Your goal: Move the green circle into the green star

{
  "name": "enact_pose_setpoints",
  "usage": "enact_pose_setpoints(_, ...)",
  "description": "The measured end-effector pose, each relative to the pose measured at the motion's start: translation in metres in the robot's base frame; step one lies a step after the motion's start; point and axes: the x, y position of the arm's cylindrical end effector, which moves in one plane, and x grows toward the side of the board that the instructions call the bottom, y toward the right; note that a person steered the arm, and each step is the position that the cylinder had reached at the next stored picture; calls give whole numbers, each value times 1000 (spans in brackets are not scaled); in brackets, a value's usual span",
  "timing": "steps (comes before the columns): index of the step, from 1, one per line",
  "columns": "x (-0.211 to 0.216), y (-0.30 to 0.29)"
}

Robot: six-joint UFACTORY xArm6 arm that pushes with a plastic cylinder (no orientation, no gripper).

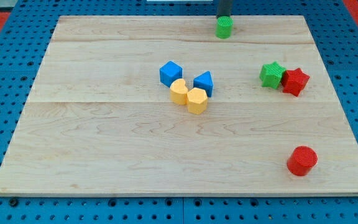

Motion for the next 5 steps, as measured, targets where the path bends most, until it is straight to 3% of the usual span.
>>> enact_pose_setpoints(2,57,9)
enact_pose_setpoints(3,52,-48)
enact_pose_setpoints(5,80,33)
